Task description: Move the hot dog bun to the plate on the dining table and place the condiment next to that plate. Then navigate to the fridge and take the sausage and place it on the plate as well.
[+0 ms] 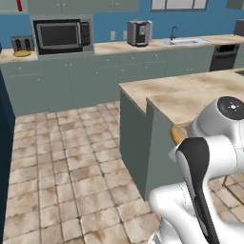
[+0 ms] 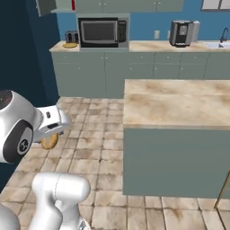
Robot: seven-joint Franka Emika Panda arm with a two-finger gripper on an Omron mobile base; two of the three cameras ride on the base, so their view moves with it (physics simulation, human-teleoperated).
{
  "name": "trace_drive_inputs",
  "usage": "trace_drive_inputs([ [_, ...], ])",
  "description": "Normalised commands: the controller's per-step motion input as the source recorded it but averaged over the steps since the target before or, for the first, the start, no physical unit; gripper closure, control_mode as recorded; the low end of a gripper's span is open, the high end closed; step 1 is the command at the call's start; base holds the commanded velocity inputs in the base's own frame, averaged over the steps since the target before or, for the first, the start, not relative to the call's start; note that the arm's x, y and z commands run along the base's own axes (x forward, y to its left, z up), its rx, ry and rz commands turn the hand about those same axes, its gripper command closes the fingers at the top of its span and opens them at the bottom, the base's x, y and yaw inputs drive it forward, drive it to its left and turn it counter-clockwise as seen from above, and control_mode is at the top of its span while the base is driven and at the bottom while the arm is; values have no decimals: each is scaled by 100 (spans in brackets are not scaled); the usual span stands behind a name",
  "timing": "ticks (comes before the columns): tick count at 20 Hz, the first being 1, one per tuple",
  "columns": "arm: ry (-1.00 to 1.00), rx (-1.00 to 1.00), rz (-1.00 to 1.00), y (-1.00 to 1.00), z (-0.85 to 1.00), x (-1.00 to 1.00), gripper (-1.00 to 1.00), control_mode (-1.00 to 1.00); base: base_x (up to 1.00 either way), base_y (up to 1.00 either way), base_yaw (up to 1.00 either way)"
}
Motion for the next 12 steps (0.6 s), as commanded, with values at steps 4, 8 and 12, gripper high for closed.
trace_drive_inputs([
  [4, 0, 0, 0, 0, 0, 0, 100, 100, 2, -98, 0],
  [8, 0, 0, 0, 0, 0, 0, 100, 100, 14, -98, 0],
  [12, 0, 0, 0, 0, 0, 0, 100, 100, 5, -100, 0],
])
